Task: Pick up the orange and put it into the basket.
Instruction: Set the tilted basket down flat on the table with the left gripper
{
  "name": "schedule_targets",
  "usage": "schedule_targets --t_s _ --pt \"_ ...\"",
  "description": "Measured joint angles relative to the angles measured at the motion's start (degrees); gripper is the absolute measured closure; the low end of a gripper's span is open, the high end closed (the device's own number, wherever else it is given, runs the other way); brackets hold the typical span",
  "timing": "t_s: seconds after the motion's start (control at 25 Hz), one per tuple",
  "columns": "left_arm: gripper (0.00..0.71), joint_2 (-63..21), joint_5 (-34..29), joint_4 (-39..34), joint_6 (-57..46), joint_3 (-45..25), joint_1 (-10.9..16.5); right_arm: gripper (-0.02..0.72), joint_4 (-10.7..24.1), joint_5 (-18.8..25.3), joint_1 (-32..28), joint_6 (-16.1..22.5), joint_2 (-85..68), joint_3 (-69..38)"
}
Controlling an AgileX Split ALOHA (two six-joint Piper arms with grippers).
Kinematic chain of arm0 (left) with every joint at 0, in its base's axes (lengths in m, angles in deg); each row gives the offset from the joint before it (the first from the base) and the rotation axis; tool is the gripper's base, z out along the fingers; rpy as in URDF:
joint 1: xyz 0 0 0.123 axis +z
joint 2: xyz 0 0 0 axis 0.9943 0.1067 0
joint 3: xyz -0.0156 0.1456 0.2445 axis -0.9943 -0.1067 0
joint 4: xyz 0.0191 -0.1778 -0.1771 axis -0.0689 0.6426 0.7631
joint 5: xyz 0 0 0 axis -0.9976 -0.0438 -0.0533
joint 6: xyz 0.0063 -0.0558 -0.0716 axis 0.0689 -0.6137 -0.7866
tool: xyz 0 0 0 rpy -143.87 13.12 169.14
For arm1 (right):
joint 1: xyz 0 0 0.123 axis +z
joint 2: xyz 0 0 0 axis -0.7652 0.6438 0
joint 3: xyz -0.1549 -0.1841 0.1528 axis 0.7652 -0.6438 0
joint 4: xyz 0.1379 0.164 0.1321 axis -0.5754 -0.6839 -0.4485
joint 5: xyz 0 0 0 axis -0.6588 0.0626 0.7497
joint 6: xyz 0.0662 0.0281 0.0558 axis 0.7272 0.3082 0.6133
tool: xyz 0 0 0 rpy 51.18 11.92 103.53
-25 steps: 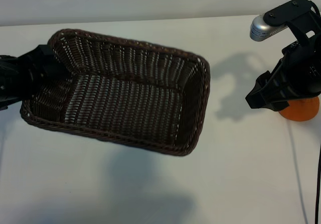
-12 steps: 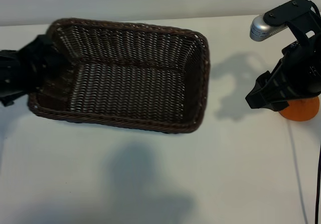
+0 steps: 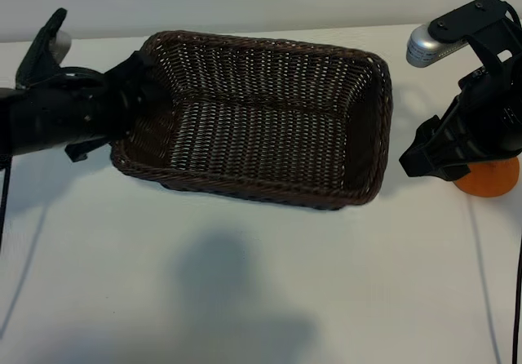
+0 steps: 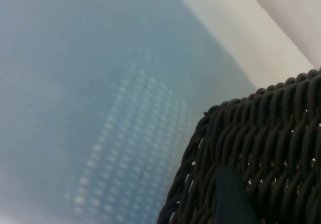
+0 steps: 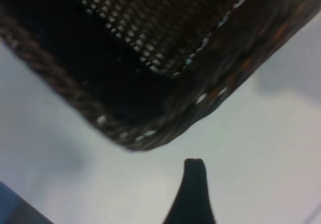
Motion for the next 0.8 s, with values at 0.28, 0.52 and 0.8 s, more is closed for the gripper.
schedule_targets --t_s 0.28,0.52,0.8 --pt "0.305 3.07 3.91 2.70 0.20 0.04 -2.31 0.112 0.00 0.00 0.00 0.00 0.00 0.00" --pt "0.305 4.92 5.36 5.15 0.31 0.04 -2.51 0.112 0.00 0.07 0.00 0.00 0.00 0.00" --pt "0.305 4.92 6.96 5.70 0.25 0.04 -2.51 0.112 0.00 0.07 0.00 0.00 0.00 0.00"
